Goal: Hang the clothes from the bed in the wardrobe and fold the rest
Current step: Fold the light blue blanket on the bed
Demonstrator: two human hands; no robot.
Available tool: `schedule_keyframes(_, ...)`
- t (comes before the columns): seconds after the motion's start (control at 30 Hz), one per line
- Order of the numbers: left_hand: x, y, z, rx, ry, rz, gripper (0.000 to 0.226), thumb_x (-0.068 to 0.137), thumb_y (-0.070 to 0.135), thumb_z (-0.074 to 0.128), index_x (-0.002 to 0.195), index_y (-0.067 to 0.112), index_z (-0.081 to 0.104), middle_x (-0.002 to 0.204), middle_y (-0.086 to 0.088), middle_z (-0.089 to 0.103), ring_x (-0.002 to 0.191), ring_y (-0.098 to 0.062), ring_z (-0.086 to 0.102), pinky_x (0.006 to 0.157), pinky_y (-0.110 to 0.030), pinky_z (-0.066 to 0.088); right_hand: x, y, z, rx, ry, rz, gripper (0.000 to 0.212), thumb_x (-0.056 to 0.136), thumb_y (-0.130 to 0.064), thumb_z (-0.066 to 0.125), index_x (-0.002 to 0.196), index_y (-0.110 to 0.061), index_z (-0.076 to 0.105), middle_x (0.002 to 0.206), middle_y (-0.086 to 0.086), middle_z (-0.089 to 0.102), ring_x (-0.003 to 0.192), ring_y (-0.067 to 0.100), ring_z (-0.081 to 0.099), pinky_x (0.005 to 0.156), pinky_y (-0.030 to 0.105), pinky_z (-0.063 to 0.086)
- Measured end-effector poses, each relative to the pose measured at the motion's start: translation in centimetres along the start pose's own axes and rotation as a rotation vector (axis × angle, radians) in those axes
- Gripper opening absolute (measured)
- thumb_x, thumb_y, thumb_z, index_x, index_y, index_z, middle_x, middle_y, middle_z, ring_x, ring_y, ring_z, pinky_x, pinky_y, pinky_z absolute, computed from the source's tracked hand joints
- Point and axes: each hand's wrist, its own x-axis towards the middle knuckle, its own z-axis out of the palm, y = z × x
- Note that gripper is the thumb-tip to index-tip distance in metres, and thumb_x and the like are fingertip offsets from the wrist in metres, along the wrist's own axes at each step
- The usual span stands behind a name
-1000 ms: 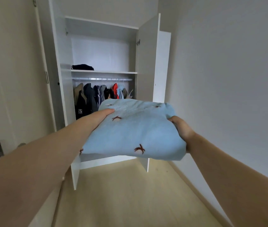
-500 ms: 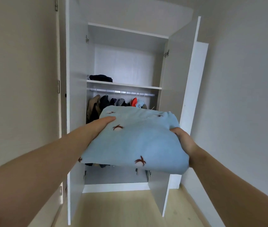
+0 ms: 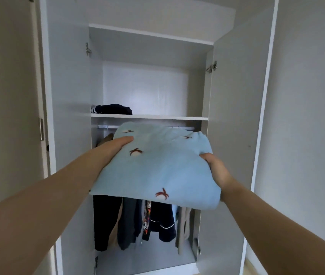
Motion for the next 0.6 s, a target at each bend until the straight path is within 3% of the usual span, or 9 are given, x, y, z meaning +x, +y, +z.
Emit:
schedule_keyframes(0.1, 4.8, 0.2, -0.1, -0.006, -0.004, -0.01, 0.049, 0.083, 0.039, 0.064, 0.126, 0.018, 0.054, 0.111, -0.012, 0.066, 0.091, -0.029, 0.065, 0.081, -0.039, 0.053, 5.7, 1.0, 0.1, 0.038, 0.03, 0.006, 0.018, 0.089, -0.024, 0.047, 0.084, -0.012, 0.06, 0.058, 0.004, 0.061, 0.054, 0.021, 0.06, 0.058, 0.031, 0.042)
schedule_keyframes(0.23, 10.5, 1.1, 0.5, -0.027, -0.007, -0.008, 0.027, 0.09, 0.036, 0.056, 0.106, 0.016, 0.062, 0.075, -0.006, 0.072, 0.058, -0.018, 0.067, 0.049, -0.023, 0.054, 12.9, 0.4, -0.5, 0.038, -0.033, 0.002, 0.021, 0.089, -0.025, 0.045, 0.076, -0.014, 0.059, 0.051, 0.001, 0.061, 0.045, 0.017, 0.06, 0.055, 0.028, 0.042)
schedule_keyframes(0.4, 19.1, 2.7, 1.7, -0.051, 0.048, 0.039, 0.032, 0.091, 0.038, 0.054, 0.111, 0.014, 0.06, 0.089, -0.008, 0.069, 0.07, -0.021, 0.064, 0.06, -0.029, 0.049, 23.5, -2.2, -1.8, -0.03, -0.143, -0.073, 0.024, 0.088, -0.03, 0.048, 0.085, -0.015, 0.066, 0.061, 0.003, 0.067, 0.056, 0.019, 0.065, 0.061, 0.03, 0.044)
schedule_keyframes(0.5, 24.8, 4.7, 2.7, -0.087, 0.066, 0.062, 0.024, 0.092, 0.036, 0.052, 0.097, 0.015, 0.063, 0.066, -0.004, 0.072, 0.057, -0.019, 0.066, 0.056, -0.028, 0.05, 30.3, -4.9, -2.7, -0.092, -0.183, -0.072, 0.026, 0.088, -0.038, 0.05, 0.092, -0.017, 0.065, 0.066, 0.004, 0.069, 0.061, 0.023, 0.065, 0.06, 0.029, 0.048)
schedule_keyframes(0.6, 29.5, 7.1, 3.5, -0.103, 0.093, 0.1, 0.025, 0.094, 0.034, 0.049, 0.094, 0.013, 0.062, 0.06, -0.003, 0.07, 0.05, -0.017, 0.066, 0.057, -0.028, 0.052, 36.2, -7.6, -3.0, -0.114, -0.207, -0.099, 0.028, 0.089, -0.04, 0.048, 0.087, -0.018, 0.064, 0.059, 0.002, 0.069, 0.051, 0.019, 0.066, 0.051, 0.023, 0.049)
